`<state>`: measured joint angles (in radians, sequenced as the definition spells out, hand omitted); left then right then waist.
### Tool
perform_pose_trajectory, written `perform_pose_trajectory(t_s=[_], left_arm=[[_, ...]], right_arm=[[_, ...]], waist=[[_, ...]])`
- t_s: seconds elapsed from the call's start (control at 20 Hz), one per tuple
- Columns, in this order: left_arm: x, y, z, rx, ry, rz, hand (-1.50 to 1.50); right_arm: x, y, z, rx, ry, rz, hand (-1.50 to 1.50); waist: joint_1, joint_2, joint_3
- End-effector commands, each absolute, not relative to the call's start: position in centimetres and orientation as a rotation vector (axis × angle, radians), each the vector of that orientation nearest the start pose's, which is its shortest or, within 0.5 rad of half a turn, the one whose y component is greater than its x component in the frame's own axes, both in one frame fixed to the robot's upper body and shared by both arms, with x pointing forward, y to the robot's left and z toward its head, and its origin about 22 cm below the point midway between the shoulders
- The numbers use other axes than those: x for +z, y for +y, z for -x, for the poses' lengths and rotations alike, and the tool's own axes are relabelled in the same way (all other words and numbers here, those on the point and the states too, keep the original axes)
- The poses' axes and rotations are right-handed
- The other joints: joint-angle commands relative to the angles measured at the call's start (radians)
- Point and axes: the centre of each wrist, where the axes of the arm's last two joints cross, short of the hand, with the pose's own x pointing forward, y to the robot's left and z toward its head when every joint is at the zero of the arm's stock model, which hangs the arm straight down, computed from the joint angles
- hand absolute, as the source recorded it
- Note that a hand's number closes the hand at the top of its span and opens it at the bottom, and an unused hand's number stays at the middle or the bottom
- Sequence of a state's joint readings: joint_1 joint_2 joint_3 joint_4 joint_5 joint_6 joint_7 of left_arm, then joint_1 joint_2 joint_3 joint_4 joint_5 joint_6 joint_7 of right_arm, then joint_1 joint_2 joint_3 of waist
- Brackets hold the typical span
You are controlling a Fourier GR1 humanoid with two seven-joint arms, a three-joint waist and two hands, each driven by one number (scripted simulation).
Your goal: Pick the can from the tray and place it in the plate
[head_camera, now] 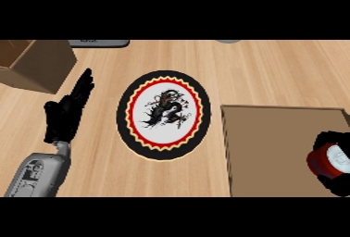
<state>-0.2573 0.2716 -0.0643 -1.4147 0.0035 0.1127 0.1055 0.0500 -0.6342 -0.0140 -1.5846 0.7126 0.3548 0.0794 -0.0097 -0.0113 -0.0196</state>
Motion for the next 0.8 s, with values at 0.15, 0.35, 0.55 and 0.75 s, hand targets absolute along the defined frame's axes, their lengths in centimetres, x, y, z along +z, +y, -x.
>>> perform_pose_trajectory(t_s=[0.15, 0.35, 0.55, 0.75], left_arm=[[4.7, 26.8, -30.5, -0.202, -1.557, -0.231, 0.00], [4.9, 26.8, -30.0, -0.219, -1.549, -0.244, 0.00], [4.6, 24.9, -29.6, -0.215, -1.554, -0.217, 0.00], [4.2, 25.5, -30.2, -0.213, -1.546, -0.213, 0.00]], right_arm=[[3.0, -28.6, -20.5, 0.942, -0.905, 0.941, 1.50], [6.5, -27.8, -19.6, 0.851, -1.137, 1.091, 1.50], [10.2, -24.9, -19.2, 0.728, -1.419, 1.145, 1.50], [11.7, -22.4, -19.8, 0.733, -1.586, 1.112, 1.50]], waist=[[0.002, 0.009, 0.019], [-0.003, 0.006, 0.019], [-0.002, 0.002, 0.020], [0.011, 0.009, 0.020]])
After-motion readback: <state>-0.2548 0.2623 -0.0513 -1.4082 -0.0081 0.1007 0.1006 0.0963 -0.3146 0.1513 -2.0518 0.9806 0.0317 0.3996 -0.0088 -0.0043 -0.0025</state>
